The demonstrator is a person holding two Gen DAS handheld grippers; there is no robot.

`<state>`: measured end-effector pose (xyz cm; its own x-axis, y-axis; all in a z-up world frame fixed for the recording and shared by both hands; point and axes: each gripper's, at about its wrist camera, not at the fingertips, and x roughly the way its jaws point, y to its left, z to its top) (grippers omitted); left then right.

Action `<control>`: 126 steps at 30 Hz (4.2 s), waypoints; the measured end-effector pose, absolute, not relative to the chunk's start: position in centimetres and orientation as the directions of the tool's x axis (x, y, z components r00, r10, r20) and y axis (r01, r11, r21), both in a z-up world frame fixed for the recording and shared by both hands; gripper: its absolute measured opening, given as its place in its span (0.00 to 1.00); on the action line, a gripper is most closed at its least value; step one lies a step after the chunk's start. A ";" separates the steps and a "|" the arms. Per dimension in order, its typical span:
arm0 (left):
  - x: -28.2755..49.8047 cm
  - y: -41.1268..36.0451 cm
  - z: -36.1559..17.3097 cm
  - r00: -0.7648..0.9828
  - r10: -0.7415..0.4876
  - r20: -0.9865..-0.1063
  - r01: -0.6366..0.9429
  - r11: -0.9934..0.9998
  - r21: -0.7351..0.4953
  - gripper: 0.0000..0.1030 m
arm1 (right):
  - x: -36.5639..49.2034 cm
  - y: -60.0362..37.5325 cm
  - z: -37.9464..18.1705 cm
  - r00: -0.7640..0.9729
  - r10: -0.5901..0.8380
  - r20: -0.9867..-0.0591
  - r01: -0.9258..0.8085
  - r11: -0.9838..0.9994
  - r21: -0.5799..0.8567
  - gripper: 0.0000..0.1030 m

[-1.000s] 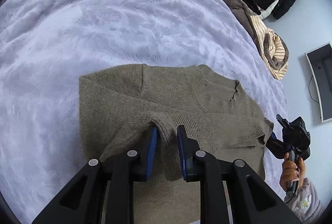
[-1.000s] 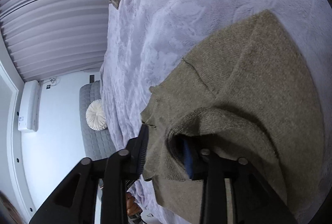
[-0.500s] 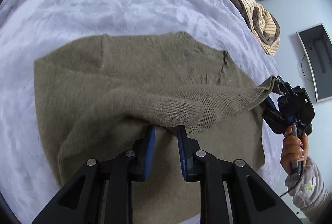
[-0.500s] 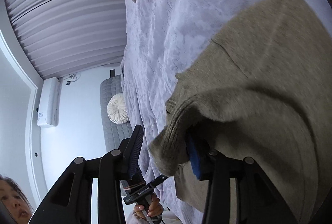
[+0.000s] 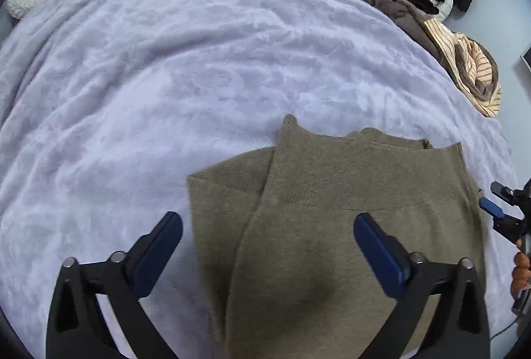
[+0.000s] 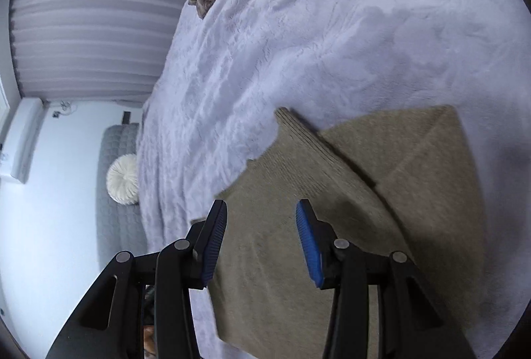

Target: Fold small clothes

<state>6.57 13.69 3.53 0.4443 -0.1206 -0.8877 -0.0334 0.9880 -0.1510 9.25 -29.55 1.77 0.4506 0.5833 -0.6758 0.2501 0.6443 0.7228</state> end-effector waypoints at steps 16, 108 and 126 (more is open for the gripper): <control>-2.6 15.2 -2.5 0.178 -0.362 -0.915 -0.079 0.922 -0.380 0.55 | -2.8 -32.1 2.0 0.304 0.374 -0.876 0.223 0.866 0.447 0.53; -5.4 0.5 1.4 0.170 -0.169 -0.971 -0.029 0.984 -0.176 0.99 | -5.5 -29.4 4.1 0.314 0.460 -0.830 0.160 0.837 0.524 0.63; -3.5 14.4 1.8 0.269 -0.224 -0.937 -0.076 0.965 -0.252 0.99 | -7.2 -16.4 0.9 0.278 0.600 -0.750 0.245 0.711 0.660 0.64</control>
<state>-3.52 14.36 1.85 0.2694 -0.2238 -0.9366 -0.0762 0.9646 -0.2524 -7.22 -16.35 0.92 0.2779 0.6004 -0.7499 0.2446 0.7107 0.6596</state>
